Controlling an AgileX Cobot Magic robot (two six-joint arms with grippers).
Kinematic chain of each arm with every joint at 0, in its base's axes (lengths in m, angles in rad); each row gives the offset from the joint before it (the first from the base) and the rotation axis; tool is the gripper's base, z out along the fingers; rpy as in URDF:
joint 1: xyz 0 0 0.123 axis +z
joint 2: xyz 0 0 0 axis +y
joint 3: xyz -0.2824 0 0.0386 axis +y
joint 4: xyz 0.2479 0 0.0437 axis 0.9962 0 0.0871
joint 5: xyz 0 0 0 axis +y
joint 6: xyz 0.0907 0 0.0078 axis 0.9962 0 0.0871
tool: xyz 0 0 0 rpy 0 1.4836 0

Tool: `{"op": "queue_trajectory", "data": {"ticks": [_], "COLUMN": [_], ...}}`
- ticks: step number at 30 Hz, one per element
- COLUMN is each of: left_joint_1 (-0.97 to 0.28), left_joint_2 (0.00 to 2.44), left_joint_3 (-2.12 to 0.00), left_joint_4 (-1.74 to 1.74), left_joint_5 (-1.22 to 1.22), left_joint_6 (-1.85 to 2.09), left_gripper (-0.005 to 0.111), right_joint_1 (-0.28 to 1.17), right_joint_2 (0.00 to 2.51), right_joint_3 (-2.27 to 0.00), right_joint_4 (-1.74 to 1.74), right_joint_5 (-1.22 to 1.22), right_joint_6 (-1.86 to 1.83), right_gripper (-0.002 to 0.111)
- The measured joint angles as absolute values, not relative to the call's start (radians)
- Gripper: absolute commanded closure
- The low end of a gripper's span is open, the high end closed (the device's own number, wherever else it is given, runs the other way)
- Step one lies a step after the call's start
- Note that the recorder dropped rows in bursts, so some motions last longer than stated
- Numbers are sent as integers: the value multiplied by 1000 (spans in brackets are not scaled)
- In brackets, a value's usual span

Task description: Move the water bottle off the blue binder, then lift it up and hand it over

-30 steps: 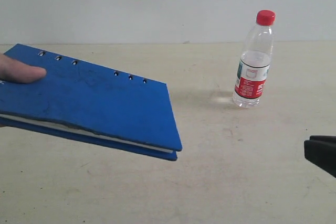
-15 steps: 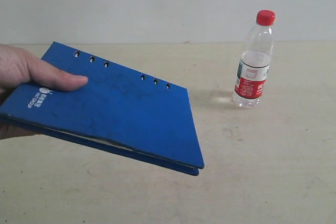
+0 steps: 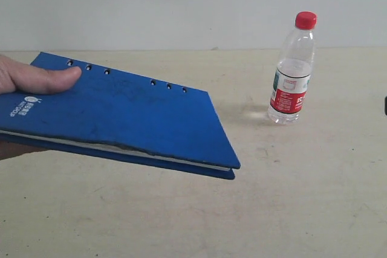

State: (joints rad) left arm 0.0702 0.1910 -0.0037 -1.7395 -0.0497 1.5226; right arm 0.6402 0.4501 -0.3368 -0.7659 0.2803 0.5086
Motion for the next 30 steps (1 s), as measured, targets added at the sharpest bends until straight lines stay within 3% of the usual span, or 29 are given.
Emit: {"op": "queue_trajectory", "data": {"ticks": [7, 12, 19, 23, 30], "left_joint_1": [70, 70, 70, 70, 70], "left_joint_2": [191, 191, 191, 191, 191], "left_joint_3": [-4, -4, -4, -4, -4], "left_joint_4": [-1740, -1740, -1740, -1740, -1740], "left_joint_5": [-50, -50, -52, -52, -54], "left_joint_6": [1534, 1544, 1546, 1548, 1548], "left_gripper": [102, 102, 102, 102, 102], "right_joint_1": [658, 772, 782, 650, 239], "right_joint_2": [541, 687, 768, 768, 743], "right_joint_3": [-337, -341, -397, -398, -403], "right_joint_4": [-541, -500, -493, -506, -682], "right_joint_5": [196, 71, 149, 230, 300], "right_joint_6": [237, 165, 194, 212, 643], "right_gripper": [108, 108, 108, 108, 108]}}
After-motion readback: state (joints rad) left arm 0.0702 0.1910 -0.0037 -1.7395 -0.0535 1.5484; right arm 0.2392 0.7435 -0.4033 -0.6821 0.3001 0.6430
